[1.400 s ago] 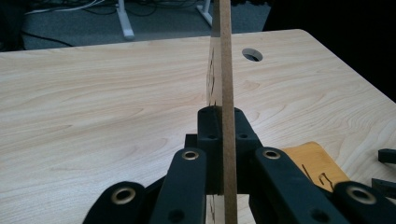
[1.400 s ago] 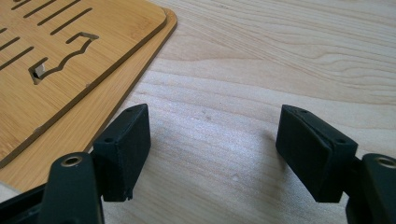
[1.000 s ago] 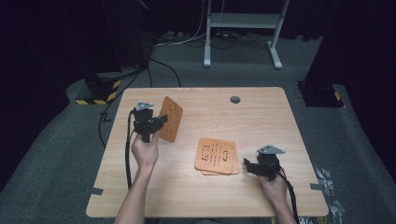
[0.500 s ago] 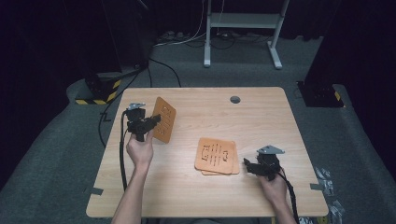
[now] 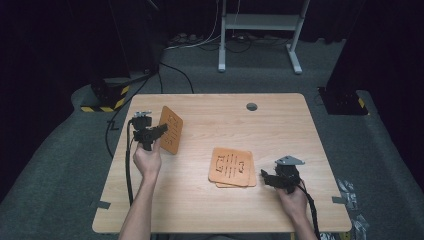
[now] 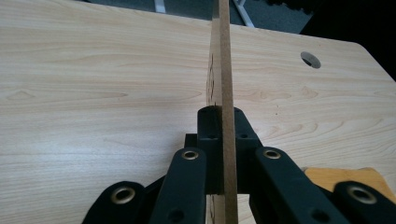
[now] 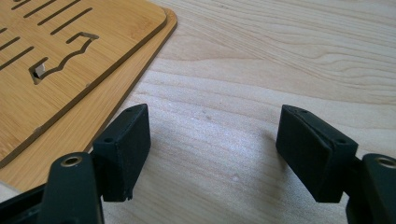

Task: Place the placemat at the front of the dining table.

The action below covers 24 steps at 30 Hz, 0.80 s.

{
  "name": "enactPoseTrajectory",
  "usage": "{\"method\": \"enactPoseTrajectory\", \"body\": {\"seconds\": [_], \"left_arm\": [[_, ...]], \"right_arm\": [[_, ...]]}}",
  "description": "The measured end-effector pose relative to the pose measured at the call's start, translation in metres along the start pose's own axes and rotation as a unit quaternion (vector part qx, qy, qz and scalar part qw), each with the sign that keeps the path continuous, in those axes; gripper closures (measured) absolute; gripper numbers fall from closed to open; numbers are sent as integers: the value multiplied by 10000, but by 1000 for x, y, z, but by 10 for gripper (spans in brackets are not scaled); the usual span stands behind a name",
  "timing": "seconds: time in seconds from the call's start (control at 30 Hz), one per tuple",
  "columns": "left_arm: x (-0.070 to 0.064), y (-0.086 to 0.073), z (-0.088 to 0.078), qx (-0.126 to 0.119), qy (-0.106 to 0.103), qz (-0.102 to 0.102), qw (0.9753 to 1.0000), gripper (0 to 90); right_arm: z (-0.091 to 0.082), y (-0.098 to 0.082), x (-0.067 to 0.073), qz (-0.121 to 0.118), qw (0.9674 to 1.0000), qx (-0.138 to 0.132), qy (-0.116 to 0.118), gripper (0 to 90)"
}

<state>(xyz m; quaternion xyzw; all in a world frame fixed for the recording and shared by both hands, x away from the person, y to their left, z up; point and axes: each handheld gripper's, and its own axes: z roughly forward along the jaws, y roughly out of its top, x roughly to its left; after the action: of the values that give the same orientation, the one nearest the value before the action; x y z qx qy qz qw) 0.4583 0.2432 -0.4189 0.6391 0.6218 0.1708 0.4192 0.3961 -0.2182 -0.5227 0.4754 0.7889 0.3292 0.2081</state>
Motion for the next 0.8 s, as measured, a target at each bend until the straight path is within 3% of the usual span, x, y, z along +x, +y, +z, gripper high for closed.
{"method": "enactPoseTrajectory", "body": {"seconds": [0.07, 0.13, 0.17, 0.6, 0.8], "left_arm": [[-1, 0, 6, -22, -129, -205, 9997, 858], [-2, 1, 7, -21, -120, -229, 9997, 858], [-1, 1, 9, -12, -103, -159, 9998, 858], [0, 0, 22, 87, -121, -257, 9996, 857], [6, -1, 27, 144, 41, -203, 9997, 843]], "right_arm": [[0, 0, 0, 0, 10000, 0, 0, 261], [0, 0, 0, -3, 10000, -2, -1, 261], [0, 0, 0, -3, 10000, -2, -1, 261], [0, 0, 0, -17, 10000, -8, -9, 261], [0, 0, 0, 3, 10000, 0, -6, 261]]}}
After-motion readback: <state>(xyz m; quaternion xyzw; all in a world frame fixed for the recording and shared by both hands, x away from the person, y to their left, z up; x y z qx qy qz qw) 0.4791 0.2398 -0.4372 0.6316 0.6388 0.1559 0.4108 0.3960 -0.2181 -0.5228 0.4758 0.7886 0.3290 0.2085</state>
